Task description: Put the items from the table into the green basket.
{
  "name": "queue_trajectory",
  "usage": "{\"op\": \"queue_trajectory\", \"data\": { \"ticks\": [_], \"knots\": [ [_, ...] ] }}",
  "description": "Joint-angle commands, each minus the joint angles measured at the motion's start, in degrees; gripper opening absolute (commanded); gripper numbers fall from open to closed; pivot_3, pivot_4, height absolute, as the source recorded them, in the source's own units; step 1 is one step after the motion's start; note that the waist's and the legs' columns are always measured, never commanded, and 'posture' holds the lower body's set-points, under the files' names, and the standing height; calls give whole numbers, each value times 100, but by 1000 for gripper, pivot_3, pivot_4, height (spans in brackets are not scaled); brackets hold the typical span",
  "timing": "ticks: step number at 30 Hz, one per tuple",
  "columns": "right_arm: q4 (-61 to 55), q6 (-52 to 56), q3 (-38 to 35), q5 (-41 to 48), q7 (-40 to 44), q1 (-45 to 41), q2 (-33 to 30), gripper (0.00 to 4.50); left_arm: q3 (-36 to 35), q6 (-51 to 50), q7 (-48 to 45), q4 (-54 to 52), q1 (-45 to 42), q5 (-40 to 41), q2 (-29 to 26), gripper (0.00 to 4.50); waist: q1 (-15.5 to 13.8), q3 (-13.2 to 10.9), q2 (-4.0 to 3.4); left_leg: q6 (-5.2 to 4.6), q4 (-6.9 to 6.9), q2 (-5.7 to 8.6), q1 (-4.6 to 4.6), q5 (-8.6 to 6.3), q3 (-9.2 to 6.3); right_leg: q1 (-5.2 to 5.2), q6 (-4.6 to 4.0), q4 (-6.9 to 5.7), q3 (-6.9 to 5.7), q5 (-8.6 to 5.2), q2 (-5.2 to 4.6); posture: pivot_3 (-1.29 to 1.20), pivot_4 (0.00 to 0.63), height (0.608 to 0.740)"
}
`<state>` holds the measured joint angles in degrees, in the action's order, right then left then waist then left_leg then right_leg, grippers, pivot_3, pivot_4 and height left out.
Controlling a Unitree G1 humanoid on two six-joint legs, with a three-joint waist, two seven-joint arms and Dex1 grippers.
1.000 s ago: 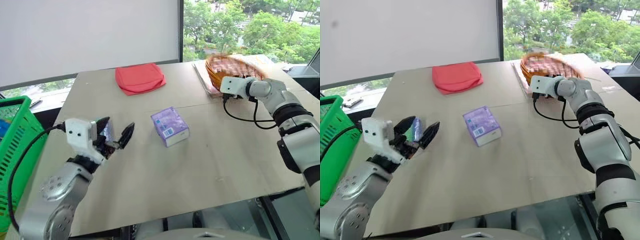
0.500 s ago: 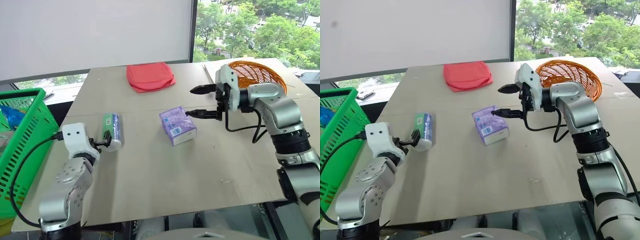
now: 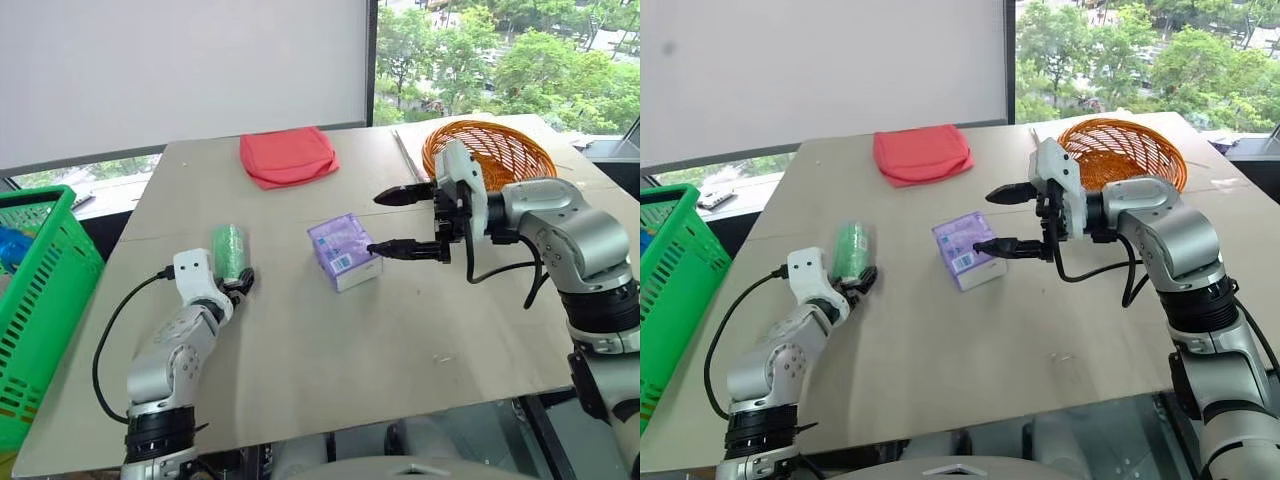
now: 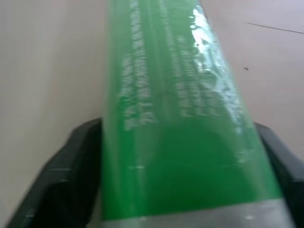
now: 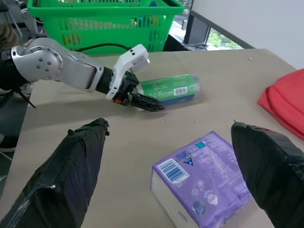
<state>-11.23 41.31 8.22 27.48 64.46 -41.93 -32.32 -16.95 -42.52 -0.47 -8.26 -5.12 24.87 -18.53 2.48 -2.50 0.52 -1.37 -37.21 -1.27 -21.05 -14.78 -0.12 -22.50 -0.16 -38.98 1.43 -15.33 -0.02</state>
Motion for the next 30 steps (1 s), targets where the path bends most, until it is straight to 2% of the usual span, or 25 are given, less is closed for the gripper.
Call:
{"op": "queue_trajectory", "data": {
  "ticks": [1,4,7,9,14,19,22,26,27,30],
  "knots": [
    [-215,16,-195,155,-114,-54,-56,4500,-104,-42,106,186,123,-285,-91,2243,18,6,-9,0,0,1,11,0,1,8,0,0,4,0,3,-44,0,740],
    [-197,-3,-205,224,-171,-88,-41,4500,-123,326,182,26,74,-587,-254,2073,44,6,-8,0,1,1,35,0,1,28,0,3,7,0,12,-37,0,740],
    [-181,34,-254,419,-234,-207,97,4500,-145,590,374,-414,-52,-1171,-738,2072,95,-8,15,0,1,0,31,0,-2,25,-3,4,6,2,26,-25,0,740],
    [-221,135,-376,759,-267,-328,302,4500,-719,472,706,-643,-350,-1163,-891,2072,100,-13,29,0,3,-7,11,0,-9,6,-9,4,3,4,36,-12,0,740],
    [-195,292,-735,1542,-344,-606,790,4500,-1869,87,996,-782,-507,-1870,-2170,2072,68,7,76,7,-6,-24,-95,4,-30,-90,-30,-6,-18,21,29,19,0,740],
    [2,437,-990,2043,-490,-911,1018,4500,-3156,-157,682,-545,-338,-2352,-3391,2072,-41,11,83,15,5,5,-117,-1,-15,-108,-20,13,-31,19,-39,32,0,740],
    [57,450,-1055,2182,-613,-988,1105,4500,-3671,-194,426,-207,20,-2504,-3562,2072,-81,15,85,17,4,12,-138,-1,-19,-122,-18,16,-46,20,-59,42,0,740],
    [43,370,-992,2111,-644,-951,1045,4500,-3952,-435,107,-207,284,-2370,-3244,2072,-187,20,82,31,5,19,-133,8,-27,-121,-21,9,-56,19,-72,38,0,740],
    [43,353,-977,2087,-642,-940,1024,4500,-3923,-524,37,-260,294,-2338,-3182,3081,-209,26,91,38,5,17,-134,13,-30,-121,-22,5,-65,19,-75,38,0,740],
    [10,353,-974,2077,-662,-909,984,4500,-3883,-680,60,-258,111,-2309,-2975,4367,-227,43,115,54,7,-3,-141,23,-31,-120,-27,-1,-99,18,-79,34,0,740]
  ]
}}
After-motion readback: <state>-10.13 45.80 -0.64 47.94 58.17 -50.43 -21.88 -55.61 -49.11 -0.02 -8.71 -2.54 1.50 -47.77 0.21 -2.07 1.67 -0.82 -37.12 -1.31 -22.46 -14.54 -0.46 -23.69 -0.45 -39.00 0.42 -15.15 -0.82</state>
